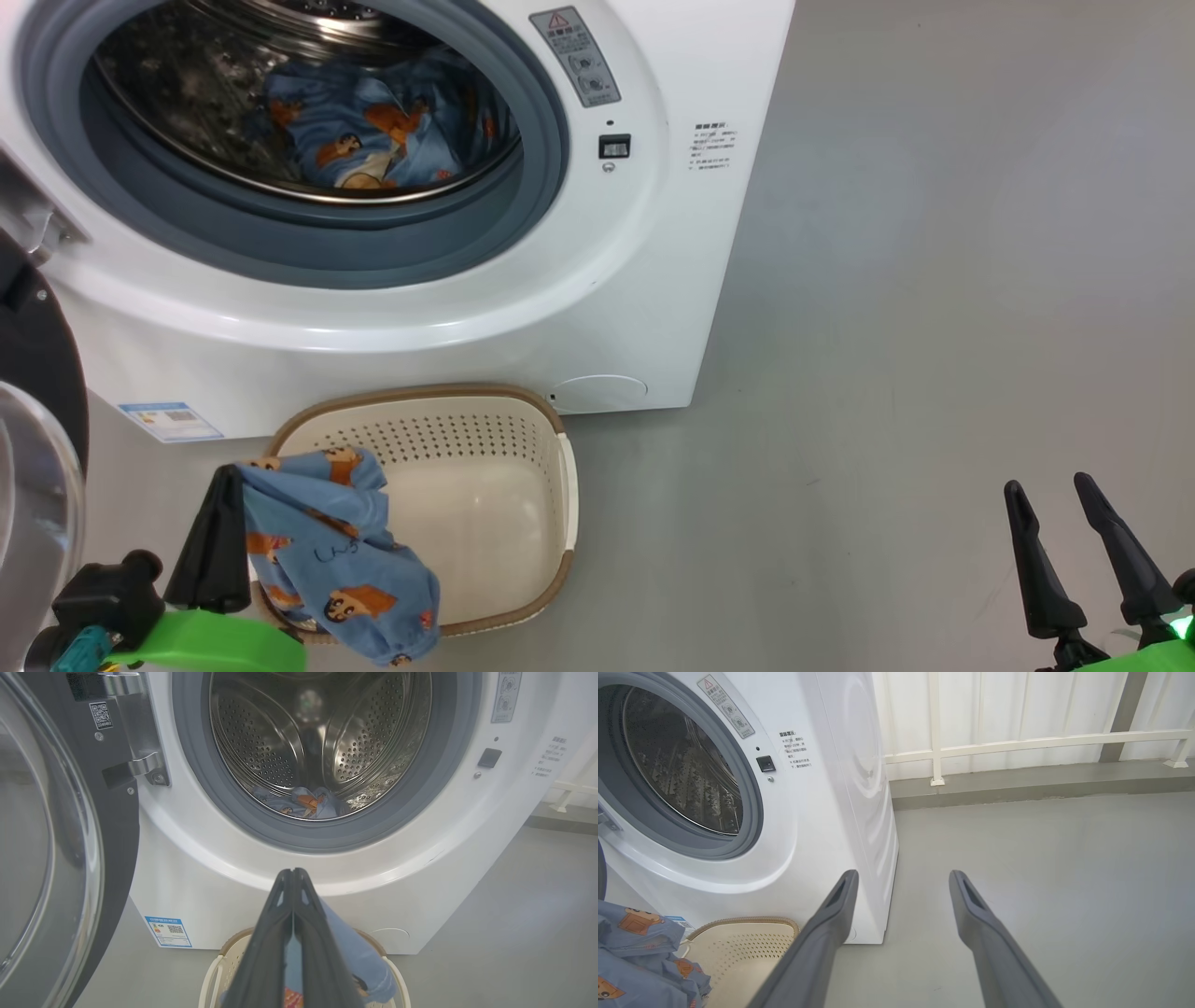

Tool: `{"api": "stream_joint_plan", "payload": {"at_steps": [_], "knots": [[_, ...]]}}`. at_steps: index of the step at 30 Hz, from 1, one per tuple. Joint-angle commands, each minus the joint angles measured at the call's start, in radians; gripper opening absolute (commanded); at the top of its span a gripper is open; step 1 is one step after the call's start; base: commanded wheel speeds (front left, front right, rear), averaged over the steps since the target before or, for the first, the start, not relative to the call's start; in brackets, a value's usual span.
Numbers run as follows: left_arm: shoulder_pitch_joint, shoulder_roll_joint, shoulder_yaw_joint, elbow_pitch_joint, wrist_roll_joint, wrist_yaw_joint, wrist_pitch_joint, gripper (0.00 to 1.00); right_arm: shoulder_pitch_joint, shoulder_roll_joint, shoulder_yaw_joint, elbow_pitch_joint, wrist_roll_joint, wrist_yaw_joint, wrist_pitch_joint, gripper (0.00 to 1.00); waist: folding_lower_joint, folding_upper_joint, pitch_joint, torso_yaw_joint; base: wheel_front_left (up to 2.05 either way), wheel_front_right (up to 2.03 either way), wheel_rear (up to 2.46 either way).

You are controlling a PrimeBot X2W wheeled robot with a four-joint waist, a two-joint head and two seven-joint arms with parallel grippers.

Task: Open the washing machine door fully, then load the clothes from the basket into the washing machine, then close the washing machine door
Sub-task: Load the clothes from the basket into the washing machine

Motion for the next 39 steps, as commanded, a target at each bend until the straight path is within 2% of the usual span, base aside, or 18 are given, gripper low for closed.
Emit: {"api": "stream_joint_plan", "payload": {"at_steps": [1,7,12,18,24,33,39], "knots": [[-0.009,0.011,0.029,-0.031,-0.006,0.005,-0.006,0.0,0.011,-0.021,0.021,-0.025,-0.008,0.002,-0.005,1.0,0.0001,0.0,0.003,-0.002,0.0,0.0,0.0],[-0.049,0.011,0.005,-0.034,-0.015,0.005,-0.006,0.0,0.002,-0.015,0.024,-0.028,-0.007,0.002,-0.005,1.0,0.0001,0.0,0.024,-0.01,0.0,0.0,0.0],[-0.153,0.01,-0.016,-0.034,-0.012,0.001,-0.006,0.0,-0.017,-0.008,0.028,-0.031,-0.005,0.002,-0.005,1.0,0.0001,0.0,0.061,-0.015,0.0,0.0,0.0],[-0.382,0.027,-0.024,-0.01,0.004,-0.003,-0.006,0.0,-0.055,0.004,0.041,-0.031,0.0,0.002,-0.005,1.0,0.0001,0.0,0.116,-0.032,0.0,0.0,0.0],[-0.573,0.05,-0.018,0.075,0.017,-0.003,-0.006,0.0,-0.083,0.011,0.055,-0.029,0.005,0.002,-0.005,1.0,0.0001,0.0,0.156,-0.055,0.0,0.0,0.0],[-0.822,0.12,0.017,0.383,0.045,0.003,-0.006,0.0,-0.135,0.024,0.084,-0.023,0.017,0.002,-0.005,1.0,0.0001,0.0,0.235,-0.131,0.0,0.0,0.0],[-0.931,0.149,0.023,0.576,0.073,0.036,-0.006,0.0,-0.162,0.028,0.094,-0.022,0.023,0.002,-0.005,1.0,0.0001,0.0,0.287,-0.171,0.0,0.0,0.0]]}}
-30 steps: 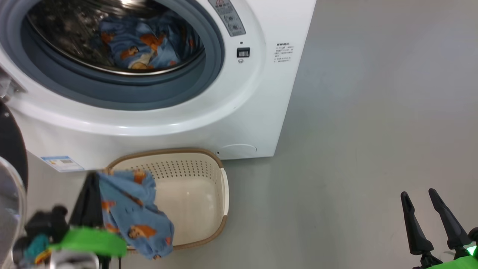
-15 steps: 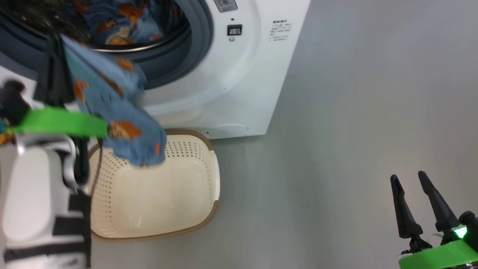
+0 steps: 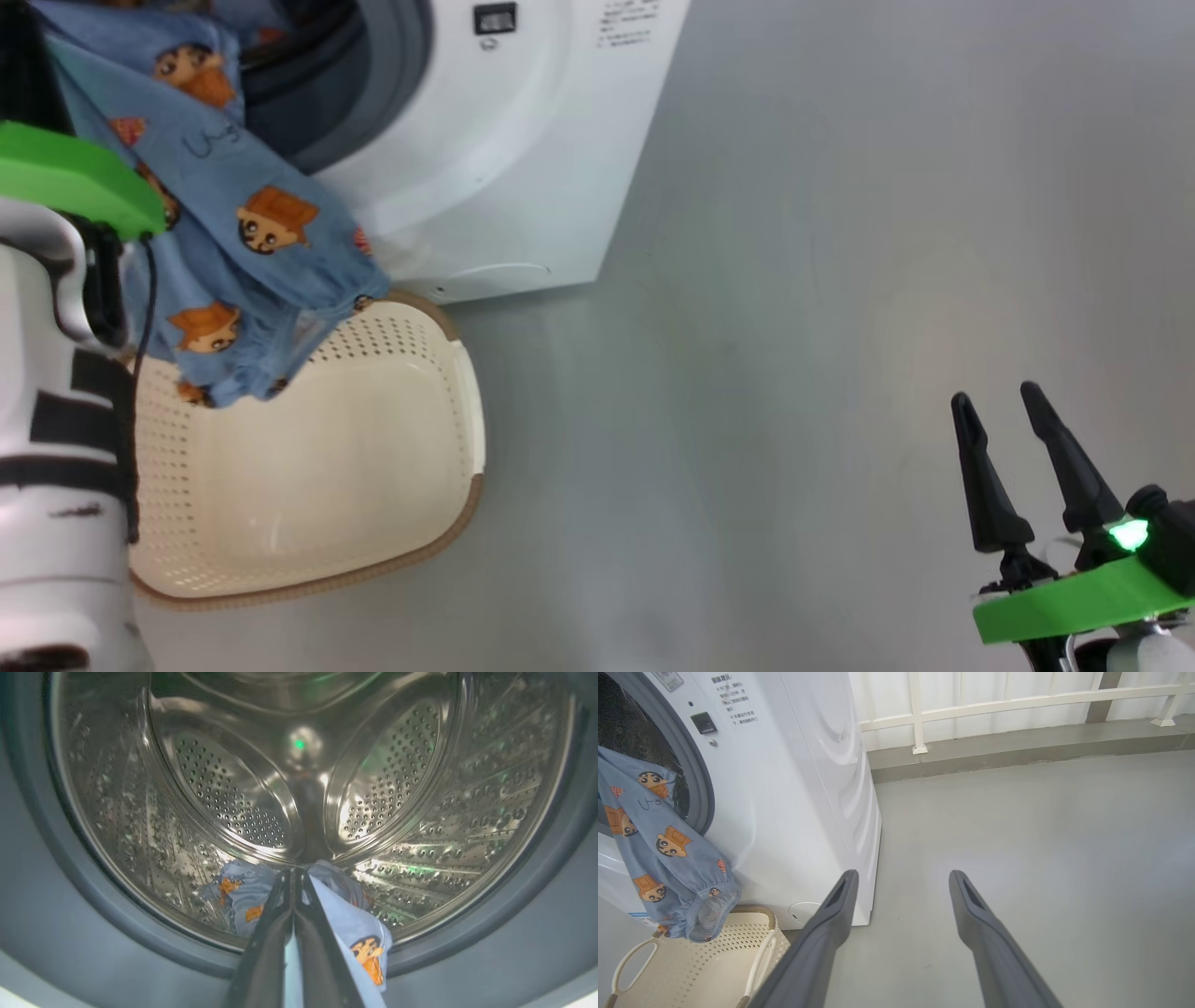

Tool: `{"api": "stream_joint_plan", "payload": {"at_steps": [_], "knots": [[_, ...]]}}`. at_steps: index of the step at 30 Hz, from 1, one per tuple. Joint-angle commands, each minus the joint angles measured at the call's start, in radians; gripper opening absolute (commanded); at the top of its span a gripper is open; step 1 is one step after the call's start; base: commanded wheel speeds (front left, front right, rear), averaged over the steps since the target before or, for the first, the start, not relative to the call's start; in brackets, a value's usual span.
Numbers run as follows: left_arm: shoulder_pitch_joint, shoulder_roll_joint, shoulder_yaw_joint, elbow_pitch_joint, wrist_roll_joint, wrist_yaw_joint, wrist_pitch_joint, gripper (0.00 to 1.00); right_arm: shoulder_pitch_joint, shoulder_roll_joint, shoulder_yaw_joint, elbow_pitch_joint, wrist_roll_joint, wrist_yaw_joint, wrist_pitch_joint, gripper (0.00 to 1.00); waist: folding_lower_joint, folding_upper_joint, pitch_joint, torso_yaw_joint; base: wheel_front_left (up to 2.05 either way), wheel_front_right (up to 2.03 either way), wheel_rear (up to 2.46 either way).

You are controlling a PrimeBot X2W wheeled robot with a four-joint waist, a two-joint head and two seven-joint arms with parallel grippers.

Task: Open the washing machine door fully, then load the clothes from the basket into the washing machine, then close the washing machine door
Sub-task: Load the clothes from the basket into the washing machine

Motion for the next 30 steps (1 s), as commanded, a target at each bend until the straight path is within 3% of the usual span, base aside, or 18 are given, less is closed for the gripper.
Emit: {"api": "stream_joint_plan", "payload": {"at_steps": [1,8,11,24,30], "knots": [[-0.037,0.049,0.018,0.01,0.013,0.01,-0.005,0.0,-0.018,-0.011,0.026,-0.022,0.014,0.002,-0.005,1.0,-0.0001,0.0,0.044,-0.039,0.0,0.0,0.0],[-0.134,0.087,-0.011,0.18,0.058,0.048,-0.005,0.0,-0.039,-0.005,0.039,-0.021,0.017,0.002,-0.005,1.0,-0.0001,0.0,0.085,-0.065,0.0,0.0,0.0],[-0.171,0.103,-0.024,0.172,0.075,0.065,-0.005,0.0,-0.046,-0.003,0.043,-0.022,0.019,0.002,-0.005,1.0,-0.0001,0.0,0.1,-0.072,0.0,0.0,0.0],[-0.175,0.128,-0.02,-0.193,0.111,0.154,-0.005,0.0,-0.088,0.006,0.051,-0.027,0.025,0.002,-0.005,1.0,-0.0001,0.0,0.157,-0.081,0.0,0.0,0.0],[-0.174,0.126,-0.02,-0.005,0.093,0.135,-0.005,0.0,-0.086,0.007,0.056,-0.022,0.025,0.002,-0.005,1.0,-0.0001,0.0,0.151,-0.078,0.0,0.0,0.0]]}}
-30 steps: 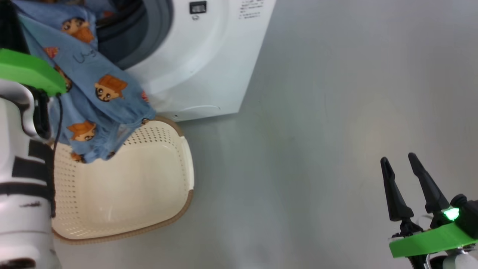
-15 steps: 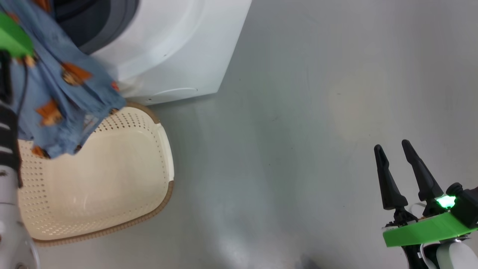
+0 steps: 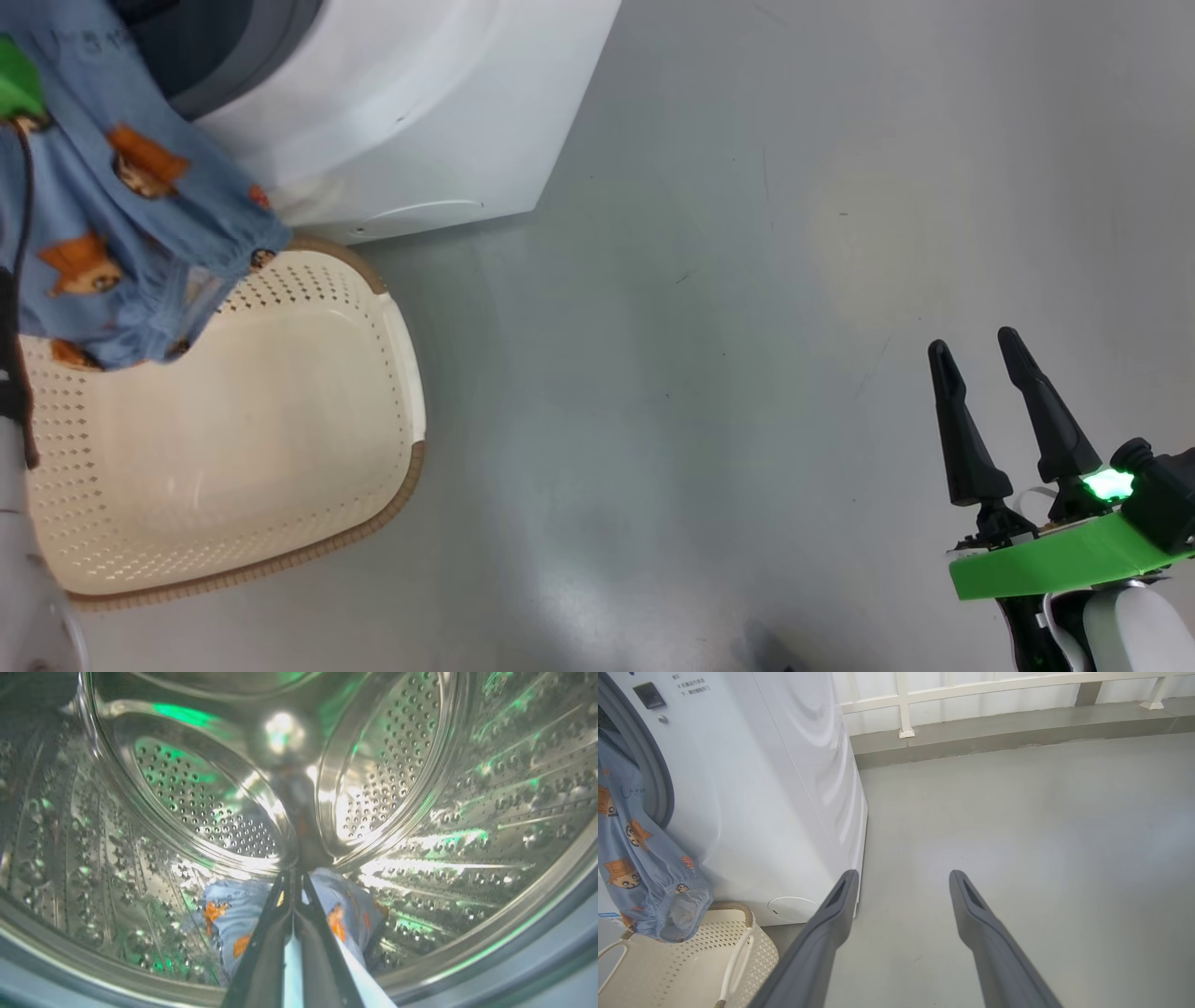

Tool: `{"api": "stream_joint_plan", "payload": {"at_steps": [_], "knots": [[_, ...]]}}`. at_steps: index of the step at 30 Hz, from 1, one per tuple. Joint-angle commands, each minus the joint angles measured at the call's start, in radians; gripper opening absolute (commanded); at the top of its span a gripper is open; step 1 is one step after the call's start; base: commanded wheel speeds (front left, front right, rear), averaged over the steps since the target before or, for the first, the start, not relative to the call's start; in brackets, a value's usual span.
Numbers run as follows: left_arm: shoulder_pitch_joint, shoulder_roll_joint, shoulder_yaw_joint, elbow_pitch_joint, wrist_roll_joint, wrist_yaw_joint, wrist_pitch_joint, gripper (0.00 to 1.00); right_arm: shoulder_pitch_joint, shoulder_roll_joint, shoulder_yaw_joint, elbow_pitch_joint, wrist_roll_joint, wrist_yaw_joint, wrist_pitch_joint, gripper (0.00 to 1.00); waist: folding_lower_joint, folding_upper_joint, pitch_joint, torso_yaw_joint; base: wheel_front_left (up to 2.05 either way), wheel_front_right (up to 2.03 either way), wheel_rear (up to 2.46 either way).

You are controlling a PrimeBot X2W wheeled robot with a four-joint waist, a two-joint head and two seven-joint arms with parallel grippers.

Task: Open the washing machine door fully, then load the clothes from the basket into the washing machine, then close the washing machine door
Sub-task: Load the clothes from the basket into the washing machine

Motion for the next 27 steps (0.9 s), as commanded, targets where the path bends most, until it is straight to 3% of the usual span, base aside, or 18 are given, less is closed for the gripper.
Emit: {"api": "stream_joint_plan", "payload": {"at_steps": [1,3,5,6,7,8,27], "knots": [[0.004,0.042,0.012,-0.017,-0.006,-0.001,-0.005,0.0,0.009,-0.014,0.025,-0.019,0.007,0.002,-0.005,1.0,0.0,0.0,-0.001,0.001,0.0,0.0,0.0],[-0.008,0.042,0.019,0.037,-0.016,0.0,-0.005,0.0,0.009,-0.014,0.025,-0.017,0.007,0.002,-0.005,1.0,0.0,0.0,-0.004,0.003,0.0,0.0,0.0],[-0.021,0.045,0.016,0.076,-0.017,-0.005,-0.005,0.36,0.011,-0.014,0.025,-0.016,0.007,0.002,-0.005,1.0,0.0,0.0,-0.007,0.005,0.0,0.0,0.0],[-0.026,0.044,0.017,0.09,-0.02,-0.006,-0.005,0.42,0.011,-0.014,0.025,-0.015,0.007,0.002,-0.005,1.0,0.0,0.0,-0.009,0.006,0.0,0.0,0.0],[-0.03,0.044,0.016,0.1,-0.021,-0.008,-0.005,0.96,0.012,-0.015,0.024,-0.014,0.008,0.002,-0.005,1.0,0.0,0.0,-0.011,0.008,0.0,0.0,0.0],[-0.033,0.044,0.015,0.104,-0.022,-0.01,-0.005,1.0,0.012,-0.016,0.024,-0.014,0.008,0.002,-0.005,1.0,0.0,0.0,-0.013,0.01,0.0,0.0,0.0],[0.144,-0.052,0.029,-0.017,-0.061,-0.049,-0.005,1.0,0.032,-0.043,0.015,-0.022,-0.002,0.002,-0.005,1.0,0.0,0.0,-0.068,0.076,0.0,0.0,0.0]]}}
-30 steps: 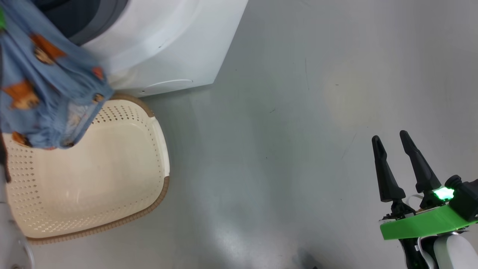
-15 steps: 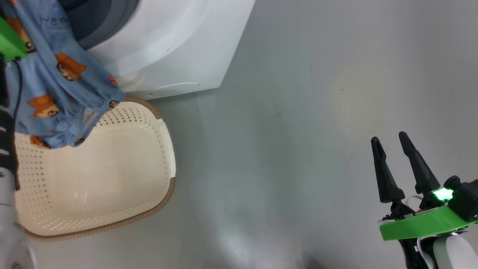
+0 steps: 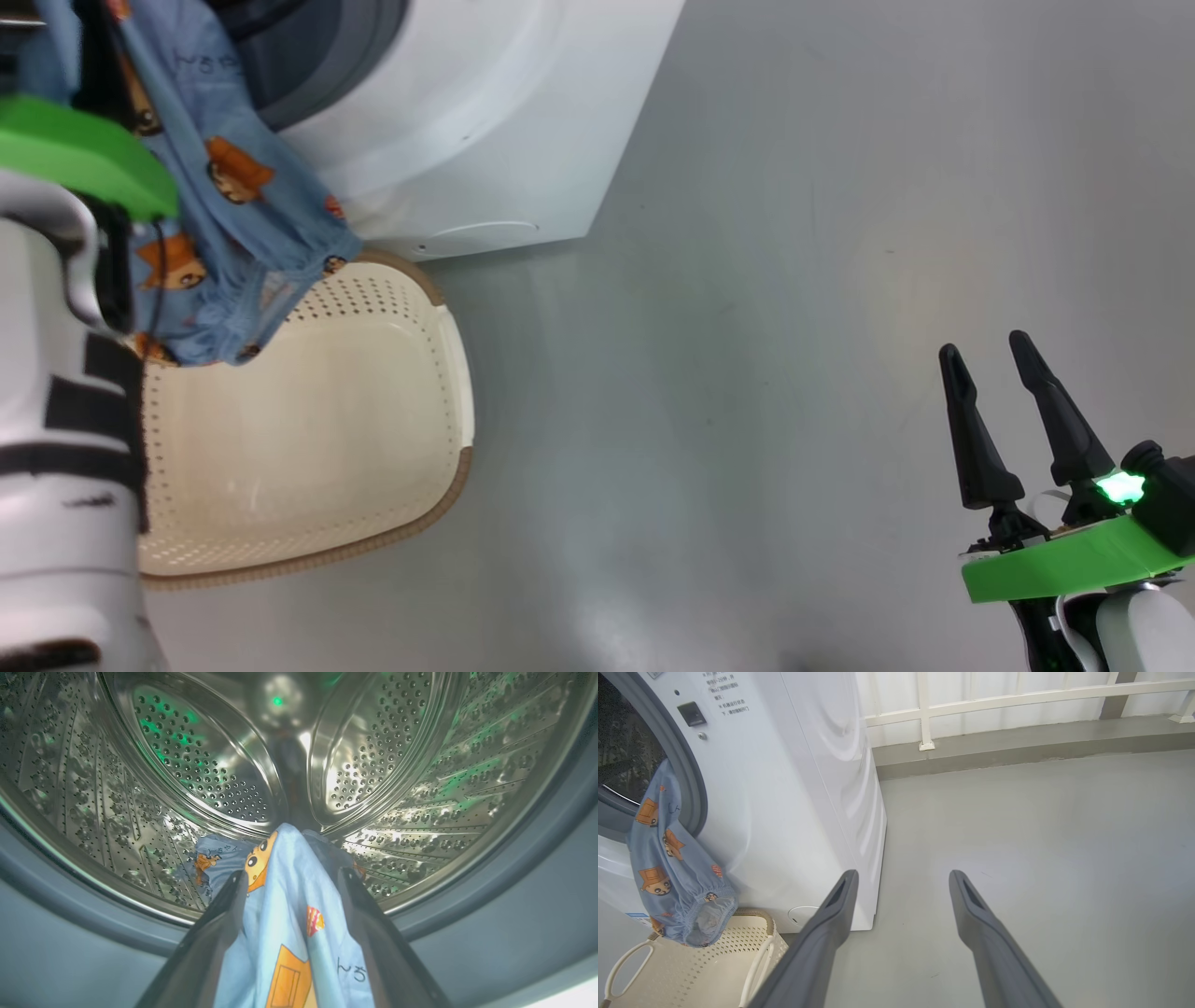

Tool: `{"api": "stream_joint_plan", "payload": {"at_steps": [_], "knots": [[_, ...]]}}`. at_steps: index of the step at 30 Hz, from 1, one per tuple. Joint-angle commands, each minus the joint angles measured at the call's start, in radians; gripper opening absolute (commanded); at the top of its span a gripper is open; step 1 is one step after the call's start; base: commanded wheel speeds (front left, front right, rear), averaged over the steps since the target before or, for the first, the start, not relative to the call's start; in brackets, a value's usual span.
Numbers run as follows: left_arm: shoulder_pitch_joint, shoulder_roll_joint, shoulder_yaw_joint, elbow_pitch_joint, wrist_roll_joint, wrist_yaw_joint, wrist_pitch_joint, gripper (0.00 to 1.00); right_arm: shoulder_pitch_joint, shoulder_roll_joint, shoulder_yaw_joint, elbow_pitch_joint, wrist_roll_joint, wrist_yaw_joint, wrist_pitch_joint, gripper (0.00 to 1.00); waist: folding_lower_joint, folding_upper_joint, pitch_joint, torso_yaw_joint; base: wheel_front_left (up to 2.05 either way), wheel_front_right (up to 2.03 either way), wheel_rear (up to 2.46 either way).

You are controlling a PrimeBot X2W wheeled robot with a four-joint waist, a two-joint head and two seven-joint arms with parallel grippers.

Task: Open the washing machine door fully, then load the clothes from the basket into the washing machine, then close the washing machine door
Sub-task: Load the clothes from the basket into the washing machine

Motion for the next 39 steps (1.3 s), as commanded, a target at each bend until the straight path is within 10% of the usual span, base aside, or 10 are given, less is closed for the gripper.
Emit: {"api": "stream_joint_plan", "payload": {"at_steps": [1,26,39], "knots": [[0.029,0.031,0.02,-0.042,-0.01,-0.004,-0.005,1.0,0.026,-0.021,0.016,-0.024,-0.002,0.002,-0.005,1.0,0.0,0.0,-0.011,0.012,0.0,0.0,0.0],[0.553,-0.082,0.074,-0.449,0.005,-0.037,-0.005,1.0,0.075,-0.052,-0.04,-0.032,-0.009,0.002,-0.005,1.0,0.0,0.0,-0.06,0.096,0.0,0.0,0.0],[0.792,-0.088,0.018,-0.646,-0.034,0.029,-0.005,1.0,0.079,-0.062,-0.032,-0.028,-0.01,0.002,-0.005,1.0,0.0,0.0,-0.08,0.095,0.0,0.0,0.0]]}}
